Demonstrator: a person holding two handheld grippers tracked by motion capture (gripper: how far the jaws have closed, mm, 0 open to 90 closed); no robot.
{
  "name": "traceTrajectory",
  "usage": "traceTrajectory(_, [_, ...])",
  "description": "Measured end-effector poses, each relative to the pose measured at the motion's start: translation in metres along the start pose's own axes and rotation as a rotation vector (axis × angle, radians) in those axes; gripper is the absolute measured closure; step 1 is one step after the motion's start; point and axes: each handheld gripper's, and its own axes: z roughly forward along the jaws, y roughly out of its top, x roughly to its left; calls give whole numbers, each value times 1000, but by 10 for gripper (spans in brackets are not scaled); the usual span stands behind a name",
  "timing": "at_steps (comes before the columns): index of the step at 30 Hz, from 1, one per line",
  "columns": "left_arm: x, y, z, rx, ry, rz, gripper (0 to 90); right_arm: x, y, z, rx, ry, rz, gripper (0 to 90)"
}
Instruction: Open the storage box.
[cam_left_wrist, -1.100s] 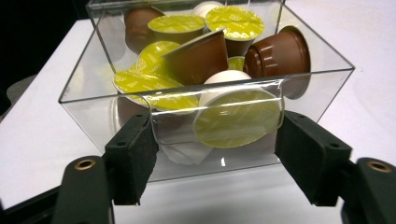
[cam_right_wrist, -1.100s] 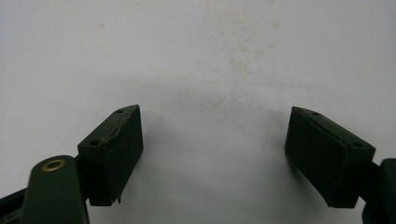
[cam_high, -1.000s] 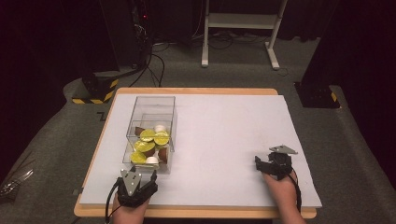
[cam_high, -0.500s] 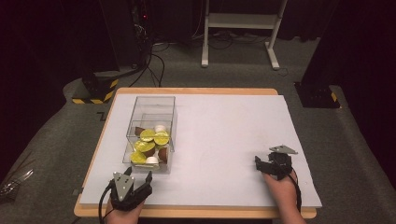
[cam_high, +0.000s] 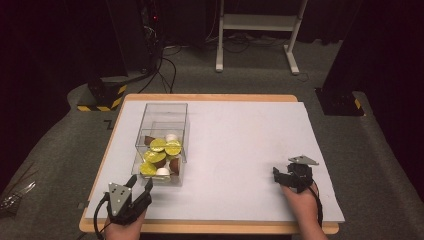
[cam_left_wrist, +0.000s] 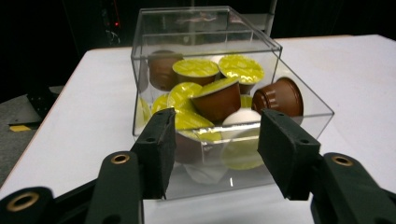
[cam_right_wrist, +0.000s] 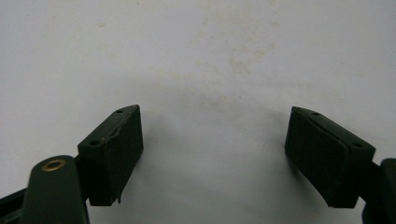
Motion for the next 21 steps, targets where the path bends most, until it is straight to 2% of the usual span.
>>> traceTrajectory(4, [2, 9, 8, -17, -11, 9, 482, 0, 0, 0, -1, 0, -3, 194])
traceTrajectory(9, [8, 18, 27, -14, -7, 38, 498, 0, 0, 0, -1, 0, -3, 194])
traceTrajectory(11, [11, 22, 34, -24, 0, 62, 506, 0, 0, 0, -1, 0, -2, 194])
traceTrajectory(17, [29, 24, 51, 9, 24, 53, 589, 0, 0, 0, -1, 0, -1, 194])
traceTrajectory(21, [39, 17, 55, 24, 39, 7, 651, 0, 0, 0, -1, 0, -3, 194])
